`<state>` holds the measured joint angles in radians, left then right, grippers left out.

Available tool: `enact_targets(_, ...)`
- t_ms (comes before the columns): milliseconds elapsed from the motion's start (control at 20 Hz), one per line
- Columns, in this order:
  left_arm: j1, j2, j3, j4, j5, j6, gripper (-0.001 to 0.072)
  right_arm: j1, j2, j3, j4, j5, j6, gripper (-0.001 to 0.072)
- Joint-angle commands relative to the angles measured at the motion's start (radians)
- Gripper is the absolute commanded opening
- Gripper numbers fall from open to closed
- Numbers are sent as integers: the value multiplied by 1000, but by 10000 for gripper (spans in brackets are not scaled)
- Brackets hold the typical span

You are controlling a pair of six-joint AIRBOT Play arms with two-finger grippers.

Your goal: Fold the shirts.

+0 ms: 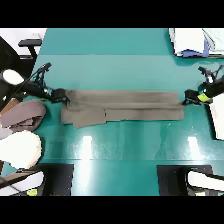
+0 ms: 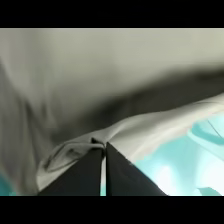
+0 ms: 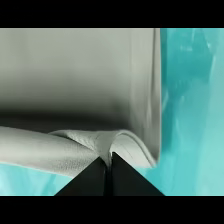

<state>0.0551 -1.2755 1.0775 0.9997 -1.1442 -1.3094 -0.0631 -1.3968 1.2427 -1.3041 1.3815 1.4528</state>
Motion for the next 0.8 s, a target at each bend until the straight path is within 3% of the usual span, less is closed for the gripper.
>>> enact_targets(0,1,-183,153,-46,61,63,24,7,-155,151,68,-10,1,16)
enact_targets(200,1,-237,182,-85,134,87,24,7,-256,254,99,-9,1,18)
enact_targets(250,1,-237,182,-99,134,86,26,2,-265,266,129,-18,-7,115)
enact_targets(300,1,-237,182,-107,133,79,40,-11,-269,271,177,-31,-36,318)
enact_targets(350,1,-237,182,-121,131,78,277,-29,-268,271,239,-45,-63,387)
enact_targets(400,1,-237,182,-129,129,71,471,-54,-266,270,298,-41,-105,387)
enact_targets(450,1,-236,182,-134,122,58,509,-79,-264,270,327,-17,-136,388)
enact_targets(550,1,-229,182,-134,92,53,508,-132,-264,261,326,67,-178,393)
enact_targets(600,1,-225,182,-138,79,53,482,-161,-263,242,327,96,-187,515)
enact_targets(650,1,-225,182,-153,69,53,373,-193,-264,211,327,116,-187,648)
enact_targets(700,1,-225,182,-171,62,53,167,-219,-264,174,326,120,-187,651)
enact_targets(750,0,-225,182,-192,60,57,33,-245,-264,129,327,105,-191,649)
